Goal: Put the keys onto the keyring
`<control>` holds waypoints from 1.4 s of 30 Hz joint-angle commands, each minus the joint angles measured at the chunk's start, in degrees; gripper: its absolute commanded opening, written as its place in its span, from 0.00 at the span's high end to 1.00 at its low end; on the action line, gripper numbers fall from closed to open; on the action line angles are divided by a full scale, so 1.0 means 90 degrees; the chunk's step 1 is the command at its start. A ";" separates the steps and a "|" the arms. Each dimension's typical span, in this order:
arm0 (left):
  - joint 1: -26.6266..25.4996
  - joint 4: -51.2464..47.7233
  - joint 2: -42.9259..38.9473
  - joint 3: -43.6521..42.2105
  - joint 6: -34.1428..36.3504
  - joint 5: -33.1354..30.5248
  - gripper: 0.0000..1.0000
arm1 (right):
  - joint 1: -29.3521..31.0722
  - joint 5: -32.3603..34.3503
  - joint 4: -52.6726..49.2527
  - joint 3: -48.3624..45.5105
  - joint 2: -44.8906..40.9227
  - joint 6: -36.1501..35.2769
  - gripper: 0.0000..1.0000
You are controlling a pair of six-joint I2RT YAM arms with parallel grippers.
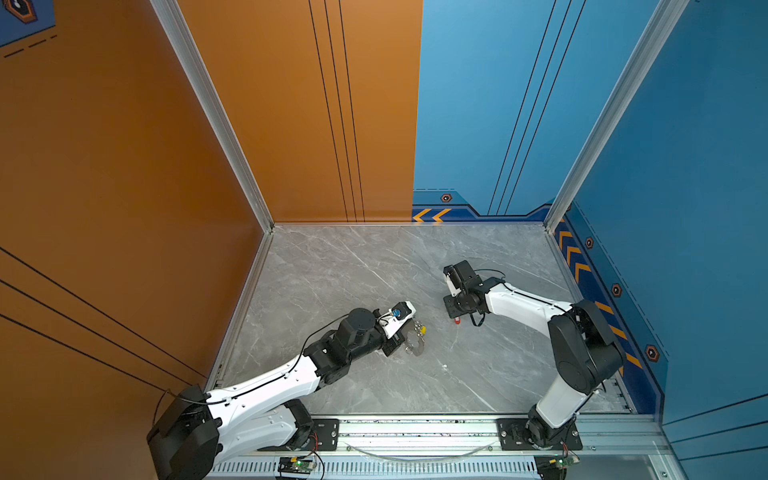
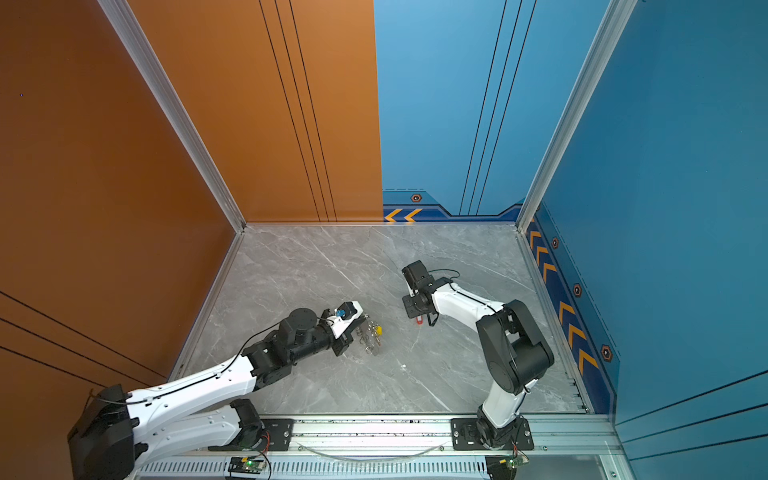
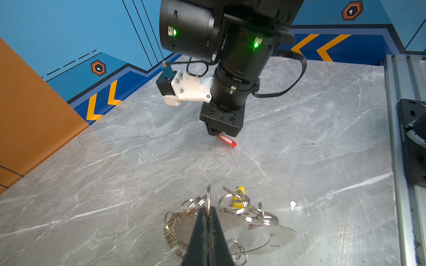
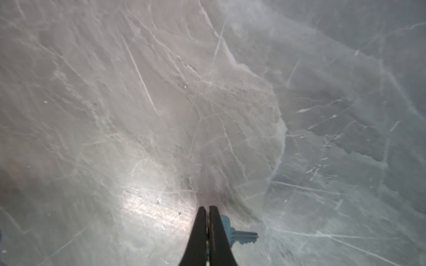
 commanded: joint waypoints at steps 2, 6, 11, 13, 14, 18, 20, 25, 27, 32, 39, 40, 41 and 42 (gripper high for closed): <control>-0.0064 0.0110 -0.0045 0.0045 0.0018 -0.0201 1.00 | 0.0125 0.0286 -0.0148 -0.0190 -0.0804 -0.0287 1.00; -0.0051 0.0120 -0.0102 0.0052 -0.0019 -0.0087 1.00 | 0.0256 0.0327 0.0165 -0.0519 -0.1679 -0.0449 1.00; -0.0040 0.0093 -0.0045 0.0156 -0.0107 0.0521 1.00 | 0.0402 -0.0545 0.1131 -0.1204 -0.2825 -0.0687 1.00; -0.0035 0.0082 -0.0006 0.0211 -0.0104 0.0876 1.00 | 0.0495 -0.1051 0.1616 -0.1545 -0.3263 -0.0845 1.00; -0.0030 0.0081 0.0024 0.0246 -0.0109 0.1073 1.00 | 0.0539 -0.1270 0.1853 -0.1730 -0.3445 -0.0934 1.00; 0.0003 0.0087 0.0141 0.0377 -0.0099 0.1752 1.00 | 0.0633 -0.2256 0.2621 -0.2316 -0.3964 -0.1076 1.00; 0.0045 0.0084 0.0161 0.0397 -0.0080 0.1984 1.00 | 0.0689 -0.2678 0.2815 -0.2490 -0.4088 -0.1151 1.00; 0.0239 0.0091 0.0201 0.0393 -0.0060 0.2421 1.00 | 0.0883 -0.3475 0.2952 -0.2772 -0.4239 -0.1296 1.00; 0.0347 0.0091 0.0238 0.0396 -0.0070 0.2652 1.00 | 0.0910 -0.3790 0.3103 -0.2911 -0.4258 -0.1304 1.00; 0.0575 0.0092 0.0313 0.0373 -0.0095 0.3148 1.00 | 0.0917 -0.4130 0.3254 -0.3118 -0.4352 -0.1448 1.00; 0.0715 0.0094 0.0366 0.0300 -0.0100 0.3343 1.00 | 0.0816 -0.4309 0.3299 -0.3160 -0.4284 -0.1548 1.00; 0.0729 0.0091 0.0357 0.0291 -0.0092 0.3269 1.00 | 0.0811 -0.4045 0.3203 -0.3114 -0.4230 -0.1568 1.00; 0.0734 0.0096 0.0333 0.0276 -0.0084 0.3179 1.00 | 0.0807 -0.3713 0.3087 -0.3055 -0.4152 -0.1569 1.00; 0.0744 0.0094 0.0305 0.0260 -0.0080 0.3087 1.00 | 0.0809 -0.3281 0.2977 -0.2983 -0.4076 -0.1539 1.00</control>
